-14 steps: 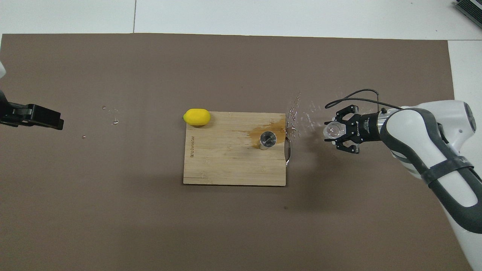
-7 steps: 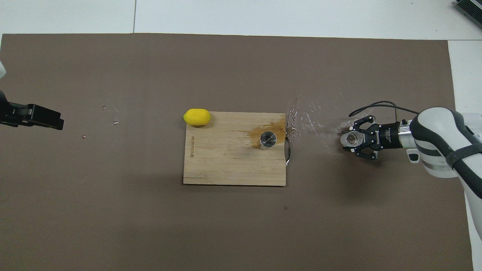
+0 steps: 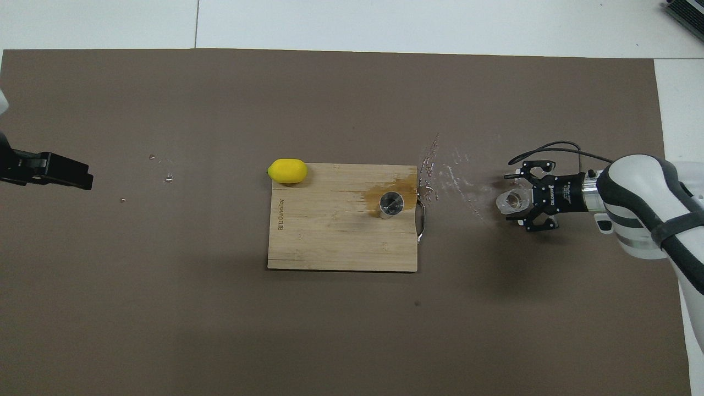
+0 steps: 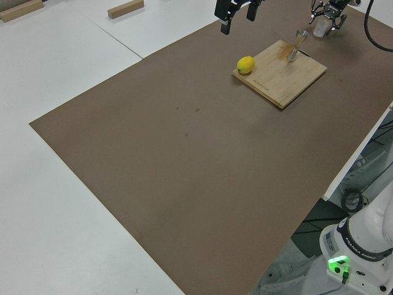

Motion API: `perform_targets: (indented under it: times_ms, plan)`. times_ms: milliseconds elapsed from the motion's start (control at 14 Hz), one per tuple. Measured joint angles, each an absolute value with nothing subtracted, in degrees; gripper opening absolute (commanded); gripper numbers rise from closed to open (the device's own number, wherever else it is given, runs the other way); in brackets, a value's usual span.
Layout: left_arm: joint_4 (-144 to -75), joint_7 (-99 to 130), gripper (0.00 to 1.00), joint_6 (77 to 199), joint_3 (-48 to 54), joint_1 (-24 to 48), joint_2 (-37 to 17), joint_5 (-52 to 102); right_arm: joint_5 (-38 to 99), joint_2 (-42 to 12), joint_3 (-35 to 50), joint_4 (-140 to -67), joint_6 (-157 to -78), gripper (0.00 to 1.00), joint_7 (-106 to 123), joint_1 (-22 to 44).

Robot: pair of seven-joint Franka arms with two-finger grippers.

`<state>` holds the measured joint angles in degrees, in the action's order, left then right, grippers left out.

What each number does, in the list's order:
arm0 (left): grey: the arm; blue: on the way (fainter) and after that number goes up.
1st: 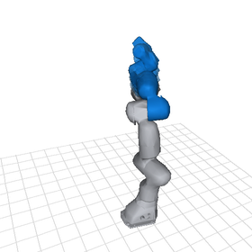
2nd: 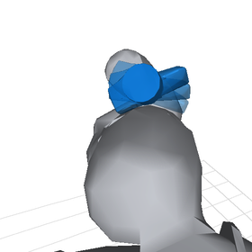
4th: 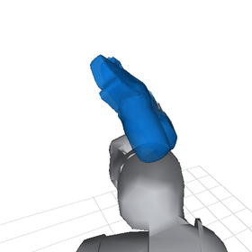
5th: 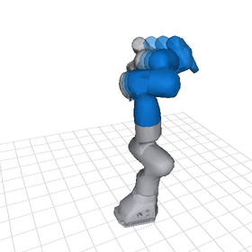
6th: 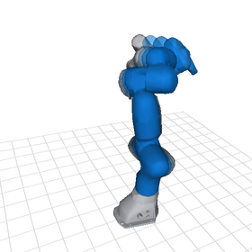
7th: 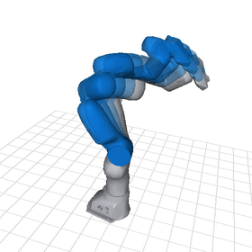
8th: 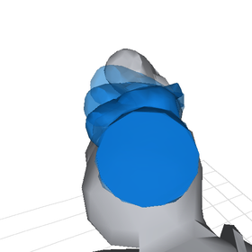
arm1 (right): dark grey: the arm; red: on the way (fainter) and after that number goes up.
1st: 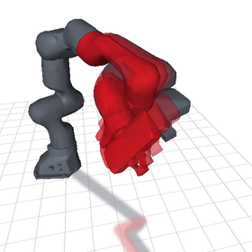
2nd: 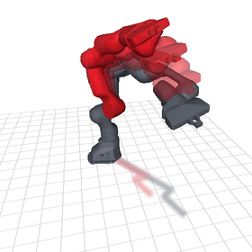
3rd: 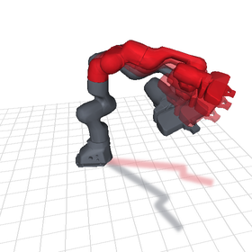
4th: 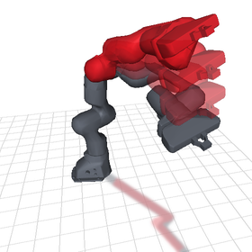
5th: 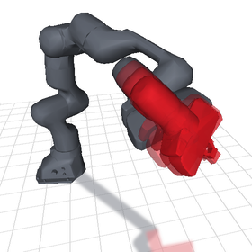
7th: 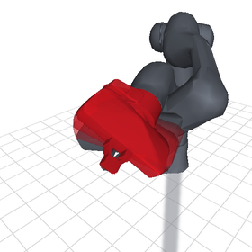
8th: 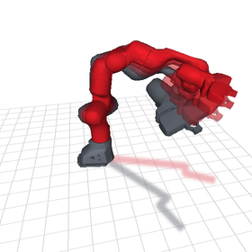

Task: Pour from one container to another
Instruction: 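Open the right gripper to release the glass cup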

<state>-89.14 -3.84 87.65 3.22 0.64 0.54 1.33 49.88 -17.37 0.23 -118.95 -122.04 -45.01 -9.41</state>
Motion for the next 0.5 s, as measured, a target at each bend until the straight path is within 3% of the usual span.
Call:
perform_targets:
  times_ms: [286, 500]
  plan:
    - [-89.14, -3.84, 1.0, 87.65, 3.22, 0.64, 0.54, 1.33, 44.54, -11.66, 0.19, -119.5, -121.3, 1.0, -45.01, -9.3]
    - [-89.14, -3.84, 1.0, 87.65, 3.22, 0.64, 0.54, 1.33, 30.83, -8.14, 0.52, -119.82, -119.23, 1.0, -42.93, -7.49]
